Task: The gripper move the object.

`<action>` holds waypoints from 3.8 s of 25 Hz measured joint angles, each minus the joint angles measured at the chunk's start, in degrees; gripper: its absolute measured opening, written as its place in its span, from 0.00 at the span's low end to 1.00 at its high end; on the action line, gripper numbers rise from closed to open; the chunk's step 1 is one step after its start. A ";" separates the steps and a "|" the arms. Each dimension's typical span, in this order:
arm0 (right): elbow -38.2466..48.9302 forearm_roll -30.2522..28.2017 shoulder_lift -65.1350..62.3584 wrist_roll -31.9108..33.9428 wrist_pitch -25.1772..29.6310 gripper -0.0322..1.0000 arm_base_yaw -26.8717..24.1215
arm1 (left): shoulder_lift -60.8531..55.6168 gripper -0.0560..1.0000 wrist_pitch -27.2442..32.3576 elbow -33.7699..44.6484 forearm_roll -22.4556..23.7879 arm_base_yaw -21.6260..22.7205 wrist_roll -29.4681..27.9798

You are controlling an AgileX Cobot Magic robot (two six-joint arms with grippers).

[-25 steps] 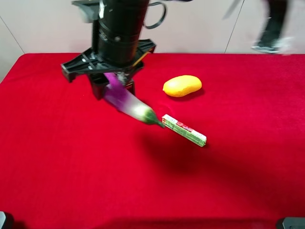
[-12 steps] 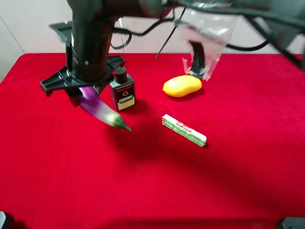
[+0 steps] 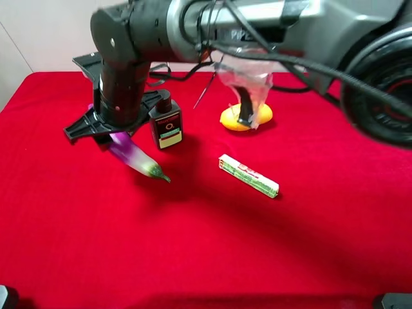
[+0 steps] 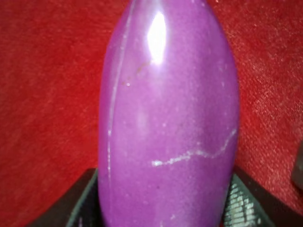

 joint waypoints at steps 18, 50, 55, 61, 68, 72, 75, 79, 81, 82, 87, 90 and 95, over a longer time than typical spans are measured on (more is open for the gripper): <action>0.00 -2.27 4.17 0.00 -4.72 0.41 0.00 | 0.00 0.98 0.00 0.00 0.00 0.00 0.00; 0.00 -2.03 5.30 0.15 -4.68 0.42 1.80 | 0.00 0.98 0.00 0.00 0.00 0.00 0.00; 0.00 -2.03 5.30 0.15 -4.80 0.56 1.85 | 0.00 0.98 0.00 0.00 0.00 0.00 0.00; 0.00 -2.03 5.30 0.15 -4.85 0.64 1.85 | 0.00 0.98 0.00 0.00 0.00 0.00 0.00; -1.14 -2.09 5.37 0.15 -4.64 0.64 1.85 | 0.00 0.98 0.00 0.00 0.00 0.00 0.00; -3.48 -2.03 5.37 0.15 -3.39 0.64 1.85 | 0.00 0.98 0.00 0.00 0.00 0.00 0.00; -4.96 -2.03 5.37 0.15 -1.43 0.64 1.85 | 0.00 0.98 0.00 0.00 0.00 0.00 0.00; -5.35 -2.03 4.69 0.15 -0.26 0.64 1.85 | 0.00 0.98 0.00 0.00 0.00 0.00 0.00; -5.42 -2.03 4.00 0.15 0.66 0.64 1.85 | 0.00 0.98 0.00 0.00 0.00 0.00 0.00; -5.42 -2.03 3.61 0.15 1.50 0.64 1.85 | 0.00 0.98 0.00 0.00 0.00 0.00 0.00; -5.51 -1.96 1.45 0.15 4.89 0.64 1.85 | 0.00 0.98 0.00 0.00 0.00 0.00 0.00; -5.55 -1.89 0.40 0.15 6.45 0.64 1.85 | 0.00 0.98 0.00 0.00 0.00 0.00 0.00; -5.55 -1.81 -1.81 0.15 9.76 0.64 1.85 | 0.00 0.98 0.00 0.00 0.00 0.00 0.00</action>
